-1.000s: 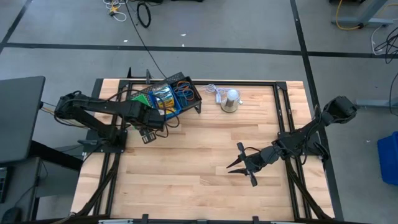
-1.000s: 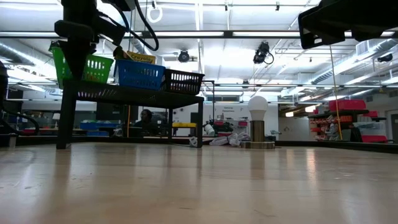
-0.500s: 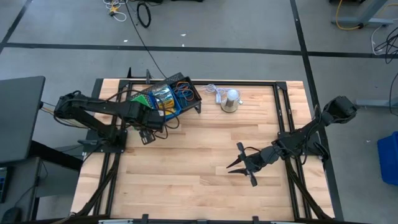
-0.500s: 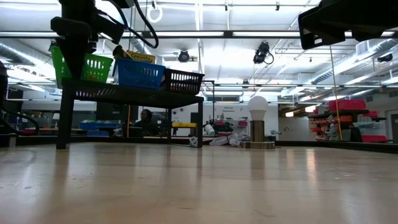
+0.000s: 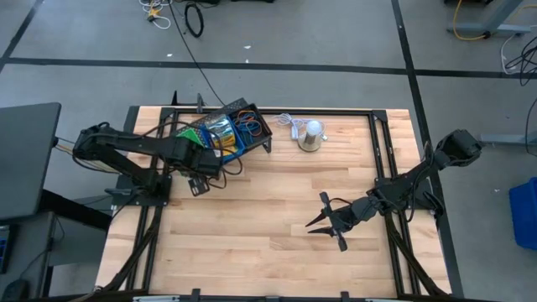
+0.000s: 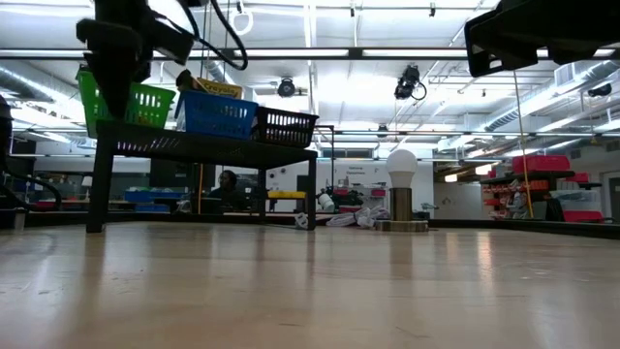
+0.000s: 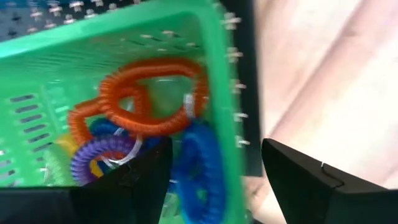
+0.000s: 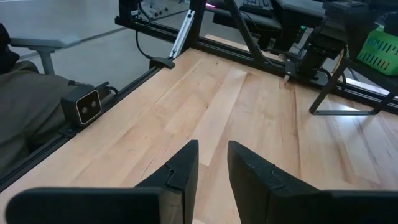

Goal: Pick & Place Office Desk Supplies
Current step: Put the green bin with spiral keychain on the shelf, then return to Home Position

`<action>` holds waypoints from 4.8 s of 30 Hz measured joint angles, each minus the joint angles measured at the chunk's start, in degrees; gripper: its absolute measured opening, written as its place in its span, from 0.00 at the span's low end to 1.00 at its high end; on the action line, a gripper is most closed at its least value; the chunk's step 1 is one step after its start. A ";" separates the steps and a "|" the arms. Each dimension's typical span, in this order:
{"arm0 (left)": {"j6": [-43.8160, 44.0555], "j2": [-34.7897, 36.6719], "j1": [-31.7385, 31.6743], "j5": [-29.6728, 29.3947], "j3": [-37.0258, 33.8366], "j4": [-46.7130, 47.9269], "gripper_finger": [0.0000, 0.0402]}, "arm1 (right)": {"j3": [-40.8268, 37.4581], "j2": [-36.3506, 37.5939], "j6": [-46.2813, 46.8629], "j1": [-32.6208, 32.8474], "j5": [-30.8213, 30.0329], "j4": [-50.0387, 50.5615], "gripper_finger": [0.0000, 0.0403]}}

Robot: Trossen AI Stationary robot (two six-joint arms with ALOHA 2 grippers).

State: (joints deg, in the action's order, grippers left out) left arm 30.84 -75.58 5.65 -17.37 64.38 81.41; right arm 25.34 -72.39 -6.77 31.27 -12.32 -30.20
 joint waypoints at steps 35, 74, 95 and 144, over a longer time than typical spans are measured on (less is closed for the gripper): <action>36.31 8.19 39.02 -26.06 11.70 8.54 0.01 | 0.00 -0.01 0.07 0.00 0.00 0.04 0.24; 63.53 7.64 46.27 -16.01 -15.47 8.60 0.00 | 0.00 -0.01 -1.44 0.00 -1.28 -0.26 0.24; 48.79 7.64 37.13 -19.02 -15.95 8.59 0.00 | 0.00 -0.01 -1.64 0.00 -1.60 -0.26 0.24; -20.84 14.53 57.87 -21.78 -24.38 -75.11 0.00 | 1.01 -0.01 -1.91 -0.11 -3.55 -3.89 0.24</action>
State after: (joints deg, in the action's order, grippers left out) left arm 10.00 -61.05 63.52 -39.15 40.00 6.30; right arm 26.35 -72.40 -8.68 31.16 -15.87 -34.09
